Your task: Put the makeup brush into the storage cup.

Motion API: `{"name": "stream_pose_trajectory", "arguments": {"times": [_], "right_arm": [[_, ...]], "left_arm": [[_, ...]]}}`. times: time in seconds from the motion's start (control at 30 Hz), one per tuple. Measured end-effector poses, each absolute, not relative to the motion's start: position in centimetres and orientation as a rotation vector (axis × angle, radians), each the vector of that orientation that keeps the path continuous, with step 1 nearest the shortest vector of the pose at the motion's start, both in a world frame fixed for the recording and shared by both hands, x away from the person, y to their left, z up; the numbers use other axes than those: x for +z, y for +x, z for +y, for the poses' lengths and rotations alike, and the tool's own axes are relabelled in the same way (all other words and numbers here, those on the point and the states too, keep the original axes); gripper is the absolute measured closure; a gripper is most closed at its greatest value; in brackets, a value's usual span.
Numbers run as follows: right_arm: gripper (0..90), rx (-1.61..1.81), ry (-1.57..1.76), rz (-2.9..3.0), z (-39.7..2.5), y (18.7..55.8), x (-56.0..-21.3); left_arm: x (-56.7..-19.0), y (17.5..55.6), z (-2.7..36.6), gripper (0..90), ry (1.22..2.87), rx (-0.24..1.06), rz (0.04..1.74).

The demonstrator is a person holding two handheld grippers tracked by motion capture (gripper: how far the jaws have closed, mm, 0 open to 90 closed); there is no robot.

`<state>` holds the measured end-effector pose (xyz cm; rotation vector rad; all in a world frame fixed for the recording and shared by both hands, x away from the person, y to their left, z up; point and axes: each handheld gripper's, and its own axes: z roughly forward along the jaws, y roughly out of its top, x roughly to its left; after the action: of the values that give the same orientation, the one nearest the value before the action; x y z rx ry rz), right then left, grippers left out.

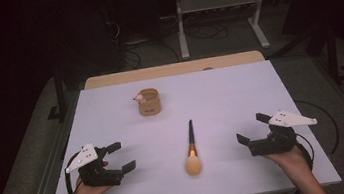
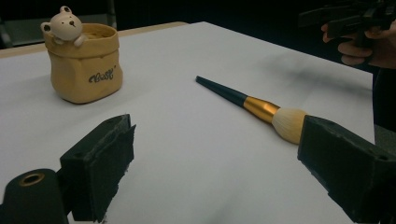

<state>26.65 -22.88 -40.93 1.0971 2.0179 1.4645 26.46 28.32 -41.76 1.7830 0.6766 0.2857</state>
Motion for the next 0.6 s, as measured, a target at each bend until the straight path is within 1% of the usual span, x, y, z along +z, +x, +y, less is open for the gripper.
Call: {"name": "stream_pose_trajectory", "arguments": {"times": [0.6], "right_arm": [[0.0, 1.469, 1.077, 2.031, -21.3, 28.0, -40.5]], "left_arm": [[-41.7, 26.4, 28.0, 10.1, 1.778, 0.275, 0.675]]}}
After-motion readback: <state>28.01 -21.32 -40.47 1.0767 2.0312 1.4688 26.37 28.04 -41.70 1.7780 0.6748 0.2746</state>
